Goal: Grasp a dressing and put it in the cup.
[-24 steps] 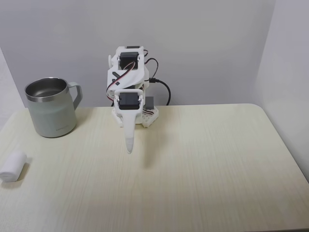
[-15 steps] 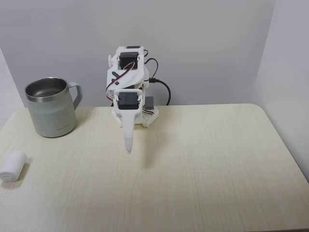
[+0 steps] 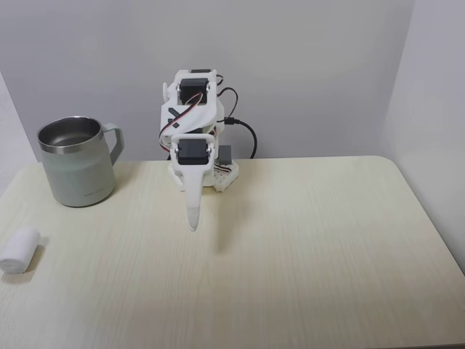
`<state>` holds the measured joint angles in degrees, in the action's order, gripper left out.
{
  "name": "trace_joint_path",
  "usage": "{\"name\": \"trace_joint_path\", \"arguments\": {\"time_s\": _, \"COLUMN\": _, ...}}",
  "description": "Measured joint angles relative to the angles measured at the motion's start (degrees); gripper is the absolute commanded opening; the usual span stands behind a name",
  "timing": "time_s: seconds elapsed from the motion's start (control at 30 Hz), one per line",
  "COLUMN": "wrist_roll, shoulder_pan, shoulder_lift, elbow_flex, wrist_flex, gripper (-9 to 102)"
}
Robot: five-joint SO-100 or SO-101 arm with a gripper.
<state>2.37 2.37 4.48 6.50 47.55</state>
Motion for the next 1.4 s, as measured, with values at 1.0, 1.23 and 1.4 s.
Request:
{"name": "trace_joint_path", "arguments": {"time_s": 1.0, "wrist_roll": -14.9, "shoulder_pan": -33.1, "shoulder_lift": -65.8, "elbow_flex": 82.9, "wrist_flex": 29.3, "gripper": 24}}
{"name": "trace_joint_path", "arguments": {"time_s": 1.23, "wrist_roll": -18.2, "shoulder_pan": -40.5, "shoulder_lift": -87.8, "elbow_flex": 100.8, "wrist_flex": 41.0, "gripper": 26}}
{"name": "trace_joint_path", "arguments": {"time_s": 1.4, "wrist_roll": -18.2, "shoulder_pan": -43.1, "shoulder_lift": -105.0, "elbow_flex": 114.3, "wrist_flex": 47.0, "gripper": 26}}
